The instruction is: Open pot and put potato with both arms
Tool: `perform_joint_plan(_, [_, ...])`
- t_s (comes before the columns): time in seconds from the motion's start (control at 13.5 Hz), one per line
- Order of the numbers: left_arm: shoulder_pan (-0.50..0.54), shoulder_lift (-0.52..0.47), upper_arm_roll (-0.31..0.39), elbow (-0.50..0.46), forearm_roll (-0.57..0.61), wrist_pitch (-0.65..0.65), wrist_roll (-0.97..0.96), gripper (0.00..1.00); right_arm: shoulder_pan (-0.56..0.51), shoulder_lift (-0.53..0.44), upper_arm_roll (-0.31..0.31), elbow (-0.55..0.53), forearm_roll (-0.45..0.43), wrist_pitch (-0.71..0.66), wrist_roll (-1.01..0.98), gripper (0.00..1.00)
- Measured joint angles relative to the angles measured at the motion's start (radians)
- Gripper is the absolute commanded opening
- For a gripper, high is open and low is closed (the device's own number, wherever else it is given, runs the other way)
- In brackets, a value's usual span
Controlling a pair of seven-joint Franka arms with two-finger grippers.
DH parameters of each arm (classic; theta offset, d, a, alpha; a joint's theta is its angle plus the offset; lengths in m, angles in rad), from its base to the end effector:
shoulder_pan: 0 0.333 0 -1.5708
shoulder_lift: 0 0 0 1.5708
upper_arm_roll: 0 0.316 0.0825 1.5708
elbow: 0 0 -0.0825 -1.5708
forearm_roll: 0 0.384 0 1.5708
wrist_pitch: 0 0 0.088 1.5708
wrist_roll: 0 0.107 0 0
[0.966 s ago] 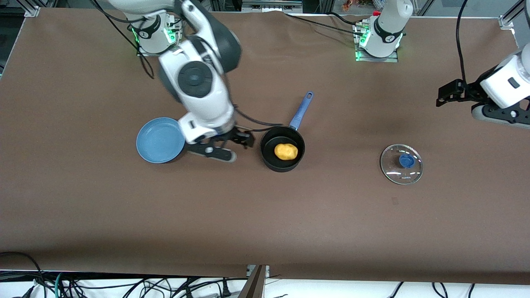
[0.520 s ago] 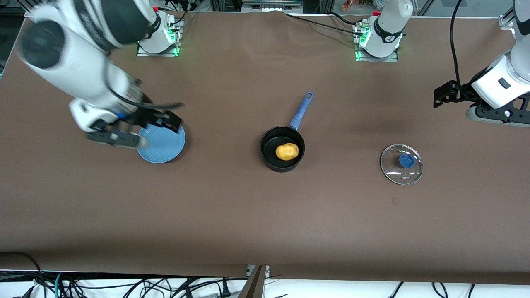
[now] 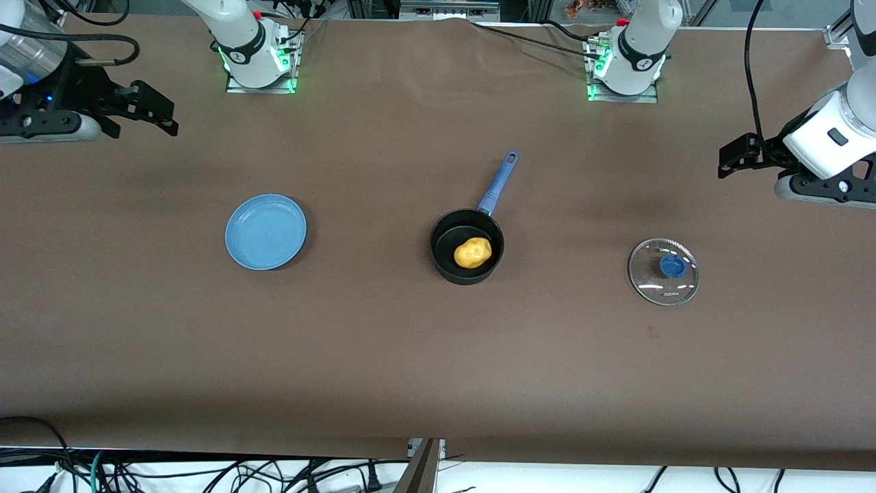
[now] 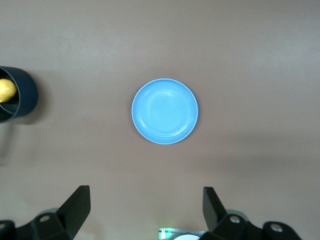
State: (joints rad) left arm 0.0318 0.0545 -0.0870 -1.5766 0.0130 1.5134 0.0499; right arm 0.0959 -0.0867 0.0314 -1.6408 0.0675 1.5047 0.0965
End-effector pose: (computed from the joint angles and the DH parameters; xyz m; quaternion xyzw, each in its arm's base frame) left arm 0.5619 -0.0283 0.5868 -0.9969 0.0525 0.0587 0.0043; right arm 0.5147 0.0743 0.6329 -0.9990 -0.0167 0.0282 0.0294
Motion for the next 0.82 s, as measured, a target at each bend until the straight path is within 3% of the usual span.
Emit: perform_joint_plan(0.82, [0.001,0.000,-0.002,0.000,0.000,0.007,0.000,1.00,-0.001,0.018,0.003,0.012,-0.037,0.016,-0.067,0.99])
